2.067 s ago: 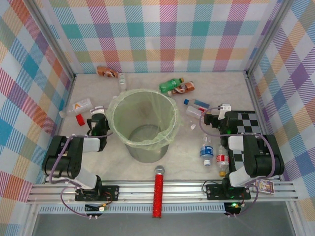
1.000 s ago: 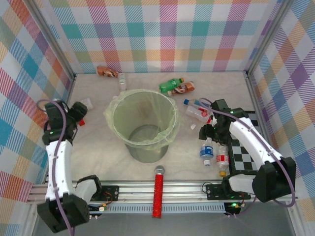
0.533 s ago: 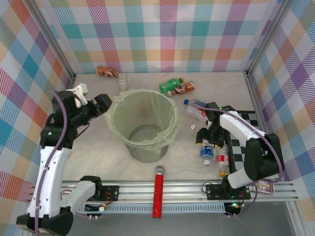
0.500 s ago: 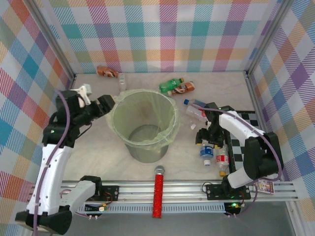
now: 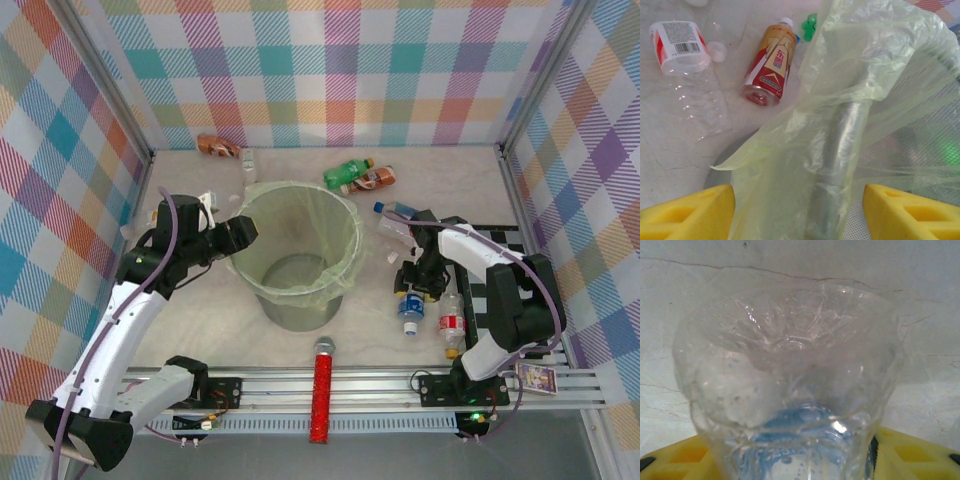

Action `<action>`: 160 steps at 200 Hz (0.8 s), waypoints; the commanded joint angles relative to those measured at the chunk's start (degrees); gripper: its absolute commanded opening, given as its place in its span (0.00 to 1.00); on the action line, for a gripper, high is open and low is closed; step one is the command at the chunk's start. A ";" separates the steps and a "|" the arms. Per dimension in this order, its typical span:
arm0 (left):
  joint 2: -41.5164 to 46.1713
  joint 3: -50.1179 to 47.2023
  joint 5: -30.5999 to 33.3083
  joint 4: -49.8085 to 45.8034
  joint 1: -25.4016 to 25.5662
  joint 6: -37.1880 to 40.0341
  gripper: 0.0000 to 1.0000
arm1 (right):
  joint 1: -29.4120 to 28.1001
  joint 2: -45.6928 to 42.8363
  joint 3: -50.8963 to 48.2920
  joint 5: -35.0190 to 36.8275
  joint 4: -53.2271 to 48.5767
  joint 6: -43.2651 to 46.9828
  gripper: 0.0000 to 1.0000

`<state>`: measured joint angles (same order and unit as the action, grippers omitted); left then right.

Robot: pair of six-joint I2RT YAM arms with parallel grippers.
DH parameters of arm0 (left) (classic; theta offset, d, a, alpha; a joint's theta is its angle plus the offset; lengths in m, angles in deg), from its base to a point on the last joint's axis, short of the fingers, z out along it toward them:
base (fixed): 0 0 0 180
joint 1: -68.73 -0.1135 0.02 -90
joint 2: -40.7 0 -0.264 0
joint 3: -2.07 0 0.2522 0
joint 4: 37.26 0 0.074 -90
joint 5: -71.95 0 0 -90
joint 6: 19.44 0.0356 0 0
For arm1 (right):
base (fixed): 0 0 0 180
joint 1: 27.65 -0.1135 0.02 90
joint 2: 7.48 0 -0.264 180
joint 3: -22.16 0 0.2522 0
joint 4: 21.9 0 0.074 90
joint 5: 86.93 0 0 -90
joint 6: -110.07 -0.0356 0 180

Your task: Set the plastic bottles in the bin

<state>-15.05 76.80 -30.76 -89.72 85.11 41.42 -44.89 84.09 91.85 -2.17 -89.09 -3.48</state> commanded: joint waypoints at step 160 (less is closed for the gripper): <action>-3.23 -2.16 -0.01 6.71 2.85 -0.29 0.62 | -7.94 -3.65 64.79 -13.90 -24.12 7.47 0.38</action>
<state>-16.30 75.46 -31.22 -84.43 86.03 41.37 -48.58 74.95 150.93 -11.96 -110.47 2.62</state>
